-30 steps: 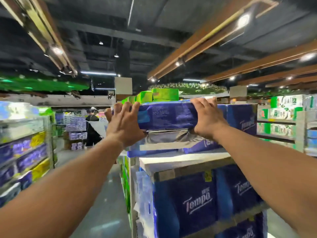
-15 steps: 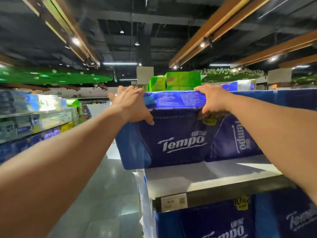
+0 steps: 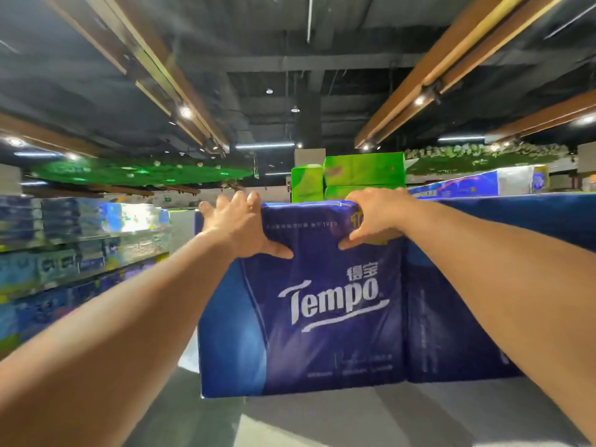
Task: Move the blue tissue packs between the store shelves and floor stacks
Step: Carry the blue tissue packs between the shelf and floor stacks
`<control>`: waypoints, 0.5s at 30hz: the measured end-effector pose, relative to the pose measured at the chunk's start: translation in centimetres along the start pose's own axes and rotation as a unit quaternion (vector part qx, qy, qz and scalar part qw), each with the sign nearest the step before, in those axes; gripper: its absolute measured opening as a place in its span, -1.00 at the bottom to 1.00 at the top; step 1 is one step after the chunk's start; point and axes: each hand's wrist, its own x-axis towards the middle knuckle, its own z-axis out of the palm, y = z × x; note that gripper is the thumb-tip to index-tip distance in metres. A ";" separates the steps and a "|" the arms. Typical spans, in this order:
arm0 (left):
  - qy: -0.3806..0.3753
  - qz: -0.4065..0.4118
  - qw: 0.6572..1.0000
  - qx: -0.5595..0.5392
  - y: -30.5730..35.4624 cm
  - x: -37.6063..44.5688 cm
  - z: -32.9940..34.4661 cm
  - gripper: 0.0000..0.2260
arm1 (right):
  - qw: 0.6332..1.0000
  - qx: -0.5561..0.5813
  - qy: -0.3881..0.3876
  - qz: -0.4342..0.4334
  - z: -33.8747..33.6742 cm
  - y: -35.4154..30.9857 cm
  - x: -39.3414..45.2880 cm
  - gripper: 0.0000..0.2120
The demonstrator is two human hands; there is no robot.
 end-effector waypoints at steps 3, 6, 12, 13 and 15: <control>0.034 0.003 0.999 -0.002 0.0 0.9 0.8 0.35 | 0.999 0.038 -0.016 -0.011 0.2 1.1 1.4 -0.09; 0.050 -0.004 0.999 0.001 -0.4 0.6 1.2 0.32 | 0.999 0.033 -0.003 -0.010 0.4 0.9 1.6 -0.07; 0.029 -0.064 0.998 0.000 0.5 -1.5 1.2 0.36 | 0.995 0.011 0.098 -0.002 1.9 0.1 -1.4 0.07; 0.029 -0.063 0.998 -0.003 0.7 -2.2 1.0 0.34 | 0.994 0.011 0.111 -0.013 2.1 -0.1 -2.4 0.03; 0.020 -0.048 0.999 0.001 1.3 -4.1 0.1 0.30 | 0.992 0.022 0.123 -0.032 2.4 -0.5 -5.1 -0.03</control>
